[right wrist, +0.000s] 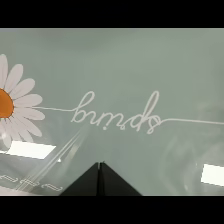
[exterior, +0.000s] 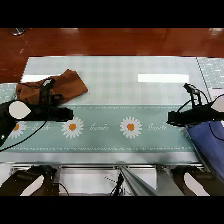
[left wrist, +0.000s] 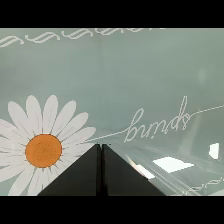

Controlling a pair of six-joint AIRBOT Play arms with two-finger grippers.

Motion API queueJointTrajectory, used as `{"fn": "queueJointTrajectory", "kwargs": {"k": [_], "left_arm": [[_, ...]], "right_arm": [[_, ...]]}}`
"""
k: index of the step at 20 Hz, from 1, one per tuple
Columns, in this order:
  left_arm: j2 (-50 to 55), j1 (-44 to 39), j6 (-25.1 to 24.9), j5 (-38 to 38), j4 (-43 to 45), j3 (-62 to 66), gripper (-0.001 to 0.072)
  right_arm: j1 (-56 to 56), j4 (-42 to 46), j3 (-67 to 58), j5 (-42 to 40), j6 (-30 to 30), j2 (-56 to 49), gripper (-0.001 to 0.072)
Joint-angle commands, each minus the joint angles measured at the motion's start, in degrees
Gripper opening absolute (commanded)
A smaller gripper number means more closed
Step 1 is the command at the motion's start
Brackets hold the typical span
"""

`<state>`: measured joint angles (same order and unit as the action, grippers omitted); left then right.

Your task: Fold the shirts.

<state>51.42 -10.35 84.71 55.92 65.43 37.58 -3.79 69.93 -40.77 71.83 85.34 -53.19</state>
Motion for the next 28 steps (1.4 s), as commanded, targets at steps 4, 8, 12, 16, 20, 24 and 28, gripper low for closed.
{"fn": "queueJointTrajectory", "kwargs": {"k": [4, 8, 12, 16, 20, 24, 28], "left_arm": [[0.0, 0.0, 0.0, 0.0, 0.0, 0.0, 0.0019], [0.0, 0.0, 0.0, 0.0, 0.0, 0.0, 0.0019], [0.0, 0.0, 0.0, 0.0, 0.0, 0.0, 0.0019], [0.0, 0.0, 0.0, 0.0, 0.0, 0.0, 0.0019], [0.1, 0.0, 0.0, -4.3, 0.0, 0.0, 0.0019], [0.6, 0.1, 0.0, -10.1, 0.7, 0.0, 0.033], [0.7, 1.9, -0.2, -17.7, 18.5, 3.4, 0.0705]], "right_arm": [[0.0, -1.0, 0.0, -0.2, 0.0, 0.0, 0.0019], [0.0, -1.0, 0.0, -0.3, 0.0, 0.0, 0.0019], [0.0, -1.0, 0.0, -0.7, 0.0, 0.0, 0.0019], [0.0, -1.3, 0.0, -0.2, 0.0, 0.0, 0.0019], [0.0, -1.3, 0.0, -0.2, 0.0, 0.0, 0.0019], [0.0, -1.1, 0.6, -1.7, 0.2, 0.0, 0.027], [0.0, 3.2, 0.8, -3.0, 0.3, -0.1, 0.0637]]}}
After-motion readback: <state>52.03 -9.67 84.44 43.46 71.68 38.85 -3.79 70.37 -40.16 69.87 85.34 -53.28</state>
